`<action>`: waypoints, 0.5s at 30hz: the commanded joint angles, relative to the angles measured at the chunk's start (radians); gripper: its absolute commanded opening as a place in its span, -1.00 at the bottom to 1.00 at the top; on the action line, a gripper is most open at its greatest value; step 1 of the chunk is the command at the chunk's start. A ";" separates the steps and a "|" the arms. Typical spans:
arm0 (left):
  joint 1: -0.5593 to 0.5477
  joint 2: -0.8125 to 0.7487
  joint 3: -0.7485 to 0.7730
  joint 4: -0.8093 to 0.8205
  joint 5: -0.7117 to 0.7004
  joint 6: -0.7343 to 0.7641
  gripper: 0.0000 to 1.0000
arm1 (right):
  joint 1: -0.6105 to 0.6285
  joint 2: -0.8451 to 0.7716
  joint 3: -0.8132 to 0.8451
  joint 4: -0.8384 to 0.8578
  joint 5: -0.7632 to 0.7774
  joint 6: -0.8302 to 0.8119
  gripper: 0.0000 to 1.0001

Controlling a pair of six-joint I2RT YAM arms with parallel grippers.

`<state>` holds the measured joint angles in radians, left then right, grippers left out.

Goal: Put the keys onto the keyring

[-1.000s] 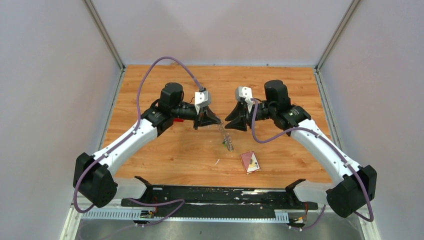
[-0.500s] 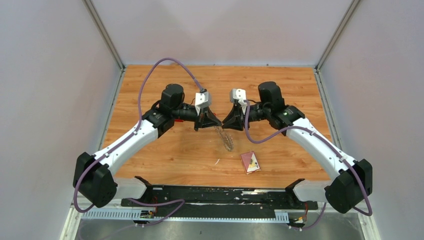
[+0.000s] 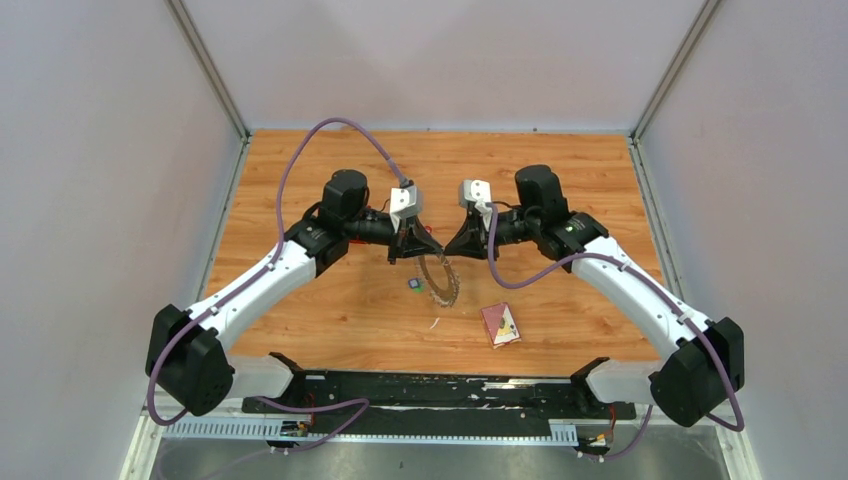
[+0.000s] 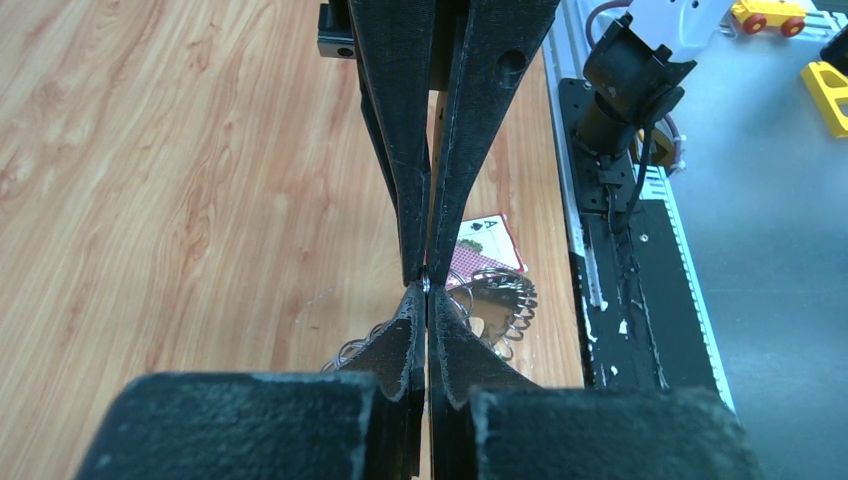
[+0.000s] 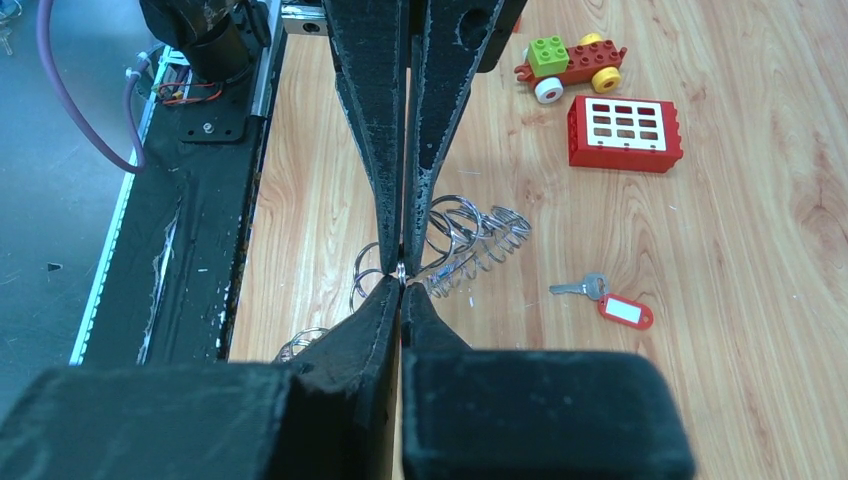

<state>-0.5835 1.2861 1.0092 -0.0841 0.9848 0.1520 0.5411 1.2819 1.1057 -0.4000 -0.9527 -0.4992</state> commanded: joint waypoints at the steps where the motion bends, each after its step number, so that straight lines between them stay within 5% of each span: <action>1: -0.007 -0.037 -0.002 0.027 0.031 0.015 -1.00 | 0.004 -0.010 -0.010 0.047 -0.009 -0.008 -1.00; 3: -0.007 -0.037 -0.001 0.015 0.032 0.026 -1.00 | 0.005 -0.008 -0.009 0.041 -0.018 -0.008 -0.98; 9: -0.007 -0.033 0.016 -0.084 0.032 0.137 -1.00 | 0.003 -0.021 0.014 -0.003 -0.002 -0.026 -0.47; 15: -0.007 -0.032 0.010 -0.116 0.043 0.206 -1.00 | 0.002 -0.032 0.007 0.002 -0.024 -0.027 -0.52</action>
<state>-0.5873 1.2861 1.0069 -0.1951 0.9871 0.2825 0.5419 1.2747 1.0985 -0.4076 -0.9516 -0.5091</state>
